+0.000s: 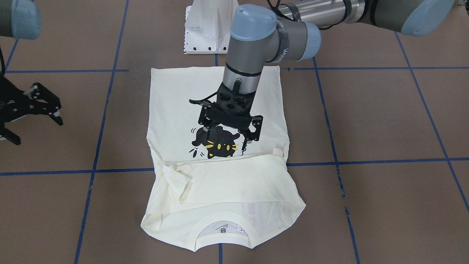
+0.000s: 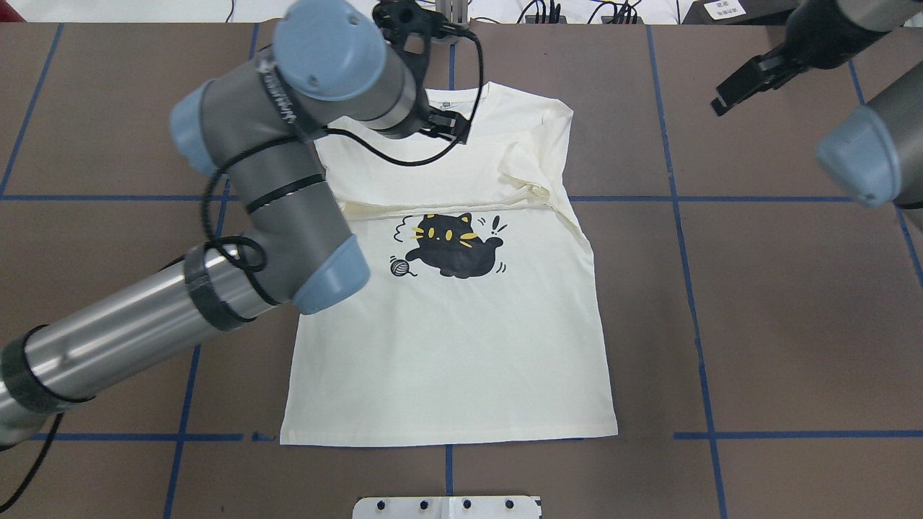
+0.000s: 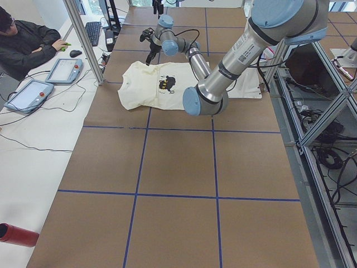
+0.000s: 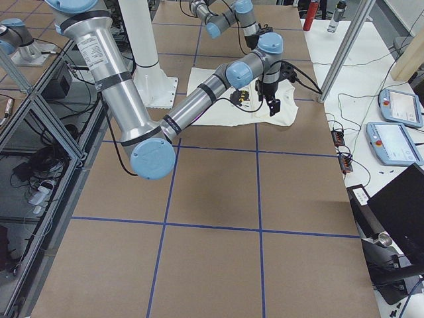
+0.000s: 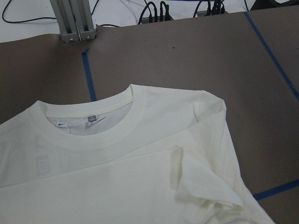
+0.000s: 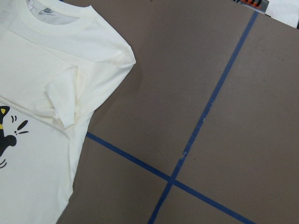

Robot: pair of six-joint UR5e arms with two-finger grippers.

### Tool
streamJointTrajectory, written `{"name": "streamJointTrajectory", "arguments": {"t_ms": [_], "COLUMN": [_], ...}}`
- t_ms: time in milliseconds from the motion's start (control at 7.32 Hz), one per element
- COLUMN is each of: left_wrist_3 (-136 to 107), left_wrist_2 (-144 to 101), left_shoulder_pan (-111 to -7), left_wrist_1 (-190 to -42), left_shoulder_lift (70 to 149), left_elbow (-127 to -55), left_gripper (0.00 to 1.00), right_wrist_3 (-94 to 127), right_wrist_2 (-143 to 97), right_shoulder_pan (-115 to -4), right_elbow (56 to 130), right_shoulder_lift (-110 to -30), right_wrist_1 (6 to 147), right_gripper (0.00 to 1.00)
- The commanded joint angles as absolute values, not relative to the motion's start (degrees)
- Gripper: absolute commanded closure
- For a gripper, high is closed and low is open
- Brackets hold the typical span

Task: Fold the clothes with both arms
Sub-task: 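Move both grippers down to the shirt hem nearest the robot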

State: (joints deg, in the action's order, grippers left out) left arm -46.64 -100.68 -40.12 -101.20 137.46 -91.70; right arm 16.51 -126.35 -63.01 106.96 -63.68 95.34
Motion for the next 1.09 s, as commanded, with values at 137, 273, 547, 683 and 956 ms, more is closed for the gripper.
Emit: {"name": "streamJointTrajectory", "arguments": {"t_ms": [137, 273, 547, 683, 956], "left_wrist_3": [-33.7, -33.23, -34.96, -40.98, -51.89], "left_wrist_2": [-109.3, -110.12, -110.21, -110.13, -109.6], "left_shoulder_pan": [-47.08, -47.46, -47.46, -47.2, -44.76], "left_wrist_1": [-100.28, -100.63, -100.81, -101.16, -108.41], "left_shoulder_lift": [123.17, 119.13, 112.88, 110.68, 105.24], "left_elbow": [-106.32, -109.22, -114.32, -115.56, -118.02], "left_gripper": [0.0, 0.0, 0.0, 0.0, 0.0], "right_wrist_3": [34.49, 38.28, 54.05, 58.84, 72.25], "right_wrist_2": [-111.05, -108.4, -107.85, -107.41, -101.13], "right_shoulder_pan": [-49.26, -46.96, -41.43, -37.57, -29.32], "right_elbow": [98.4, 94.78, 101.03, 108.38, 120.97], "right_shoulder_lift": [-51.56, -47.76, -51.12, -55.33, -64.12], "right_wrist_1": [92.11, 92.02, 91.93, 92.02, 92.02], "right_gripper": [0.02, 0.03, 0.0, 0.0, 0.0]}}
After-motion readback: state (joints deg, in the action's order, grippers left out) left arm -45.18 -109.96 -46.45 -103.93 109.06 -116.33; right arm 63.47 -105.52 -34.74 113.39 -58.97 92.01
